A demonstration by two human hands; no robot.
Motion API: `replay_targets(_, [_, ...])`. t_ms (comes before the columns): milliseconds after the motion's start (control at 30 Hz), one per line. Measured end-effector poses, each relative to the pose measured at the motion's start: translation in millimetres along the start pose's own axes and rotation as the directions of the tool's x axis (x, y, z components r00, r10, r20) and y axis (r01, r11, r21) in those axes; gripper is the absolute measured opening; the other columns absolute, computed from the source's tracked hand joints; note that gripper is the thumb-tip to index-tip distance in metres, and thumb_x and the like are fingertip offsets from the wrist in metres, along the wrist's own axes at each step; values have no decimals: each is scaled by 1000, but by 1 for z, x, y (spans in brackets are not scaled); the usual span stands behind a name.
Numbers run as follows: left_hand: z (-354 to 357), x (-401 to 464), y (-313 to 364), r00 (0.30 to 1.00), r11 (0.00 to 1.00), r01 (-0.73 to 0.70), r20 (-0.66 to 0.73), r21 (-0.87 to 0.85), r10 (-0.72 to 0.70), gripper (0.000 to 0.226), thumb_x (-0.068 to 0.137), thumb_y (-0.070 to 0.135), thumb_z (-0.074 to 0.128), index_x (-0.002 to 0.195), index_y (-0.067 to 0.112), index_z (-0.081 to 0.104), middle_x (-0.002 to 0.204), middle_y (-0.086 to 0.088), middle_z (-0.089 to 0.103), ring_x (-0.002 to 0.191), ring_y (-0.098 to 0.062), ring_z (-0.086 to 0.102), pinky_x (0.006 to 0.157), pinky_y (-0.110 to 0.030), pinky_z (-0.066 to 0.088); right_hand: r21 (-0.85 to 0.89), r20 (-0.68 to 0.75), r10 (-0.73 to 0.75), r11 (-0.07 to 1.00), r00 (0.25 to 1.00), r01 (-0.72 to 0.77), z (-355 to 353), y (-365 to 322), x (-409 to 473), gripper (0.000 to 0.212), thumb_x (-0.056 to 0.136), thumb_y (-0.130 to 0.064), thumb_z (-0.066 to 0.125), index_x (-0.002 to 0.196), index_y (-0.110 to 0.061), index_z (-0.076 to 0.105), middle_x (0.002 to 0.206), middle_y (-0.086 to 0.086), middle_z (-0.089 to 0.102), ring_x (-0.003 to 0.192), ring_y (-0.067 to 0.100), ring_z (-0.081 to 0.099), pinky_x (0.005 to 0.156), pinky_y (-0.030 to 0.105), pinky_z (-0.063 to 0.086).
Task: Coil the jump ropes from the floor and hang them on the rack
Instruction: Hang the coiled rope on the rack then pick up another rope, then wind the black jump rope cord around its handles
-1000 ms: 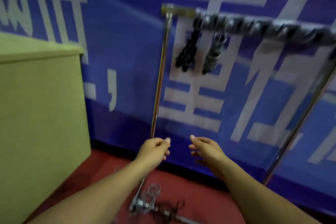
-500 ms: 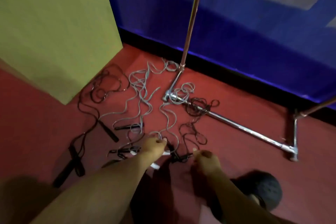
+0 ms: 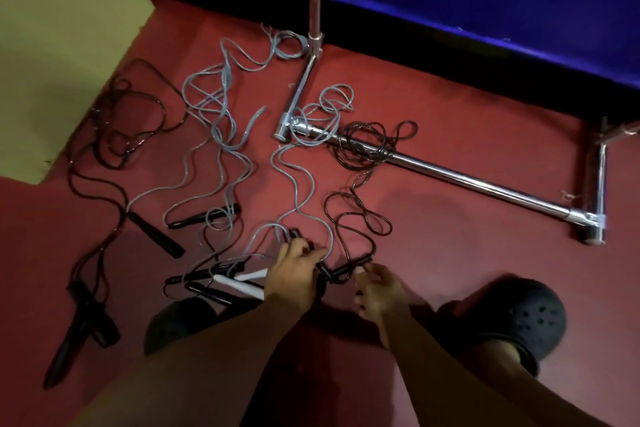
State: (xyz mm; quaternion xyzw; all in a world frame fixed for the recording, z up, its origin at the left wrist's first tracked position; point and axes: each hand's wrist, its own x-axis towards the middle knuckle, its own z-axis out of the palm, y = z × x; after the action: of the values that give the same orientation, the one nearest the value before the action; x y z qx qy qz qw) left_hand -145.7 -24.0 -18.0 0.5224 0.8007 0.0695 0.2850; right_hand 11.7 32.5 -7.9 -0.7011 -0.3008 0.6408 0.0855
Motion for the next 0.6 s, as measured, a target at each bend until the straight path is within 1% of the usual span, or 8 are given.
replay_targets(67, [-4, 15, 8, 996, 993, -11, 88, 117, 1, 42, 83, 22, 58, 124, 33, 61, 118, -3, 48, 111, -30, 44, 90, -39, 44, 11, 17, 22, 1000, 1000, -22, -8, 5, 7, 12, 98, -15, 56, 109, -19, 58, 81, 9, 55, 56, 18, 50, 44, 21, 40])
replay_targets(167, [-4, 24, 11, 992, 968, -46, 128, 248, 14, 31, 83, 28, 62, 115, 27, 62, 120, -3, 46, 116, -29, 44, 91, -39, 39, -35, -16, 61, 997, 998, -61, -16, 6, 23, 10, 98, -27, 55, 97, -21, 63, 70, 4, 57, 58, 20, 52, 51, 28, 39])
replay_targets(267, [1, 22, 10, 991, 961, -91, 116, 263, 62, 24, 79, 40, 70, 97, 24, 66, 111, -2, 52, 109, -30, 49, 88, -41, 39, 25, 28, 111, 993, 993, -111, -12, 0, 32, 31, 90, -44, 64, 91, -13, 67, 62, 0, 55, 50, 14, 49, 44, 24, 39])
replay_targets(333, [5, 20, 11, 992, 967, -116, 72, 226, 102, 27, 72, 47, 75, 84, 24, 66, 100, 0, 57, 100, -31, 53, 84, -42, 40, 45, 47, 118, 992, 992, -120, -5, -11, 31, 36, 88, -49, 65, 89, -13, 68, 70, 2, 63, 62, 18, 60, 52, 27, 50])
replay_targets(400, [6, 19, 18, 990, 966, -112, 106, 232, 90, 30, 76, 51, 71, 91, 25, 67, 104, 4, 62, 106, -28, 54, 89, -41, 36, 92, 15, 139, 986, 990, -140, 4, -17, 32, 33, 88, -48, 66, 86, -15, 68, 82, 3, 69, 79, 24, 67, 64, 34, 58])
replay_targets(467, [5, 18, 28, 991, 969, -46, 132, 241, 14, 35, 83, 55, 62, 104, 27, 63, 112, 6, 64, 115, -24, 54, 95, -38, 33, 116, -39, 164, 981, 986, -158, 11, -21, 35, 33, 85, -47, 70, 78, -15, 68, 83, 5, 70, 78, 26, 68, 74, 45, 61])
replay_targets(533, [1, 16, 35, 992, 974, 83, 74, 212, -100, 41, 84, 55, 60, 115, 28, 57, 118, 3, 63, 118, -26, 54, 95, -38, 36, 122, -63, 189, 976, 980, -180, 14, -22, 35, 34, 78, -48, 73, 75, -14, 69, 79, 6, 71, 72, 25, 66, 78, 49, 61])
replay_targets(600, [-3, 15, 38, 981, 965, 193, -43, 179, -188, 47, 81, 48, 68, 118, 23, 54, 117, -3, 58, 116, -30, 51, 92, -42, 39, 102, -48, 179, 980, 983, -173, 14, -16, 43, 34, 69, -46, 74, 76, -13, 70, 76, 7, 71, 67, 24, 65, 74, 48, 62])
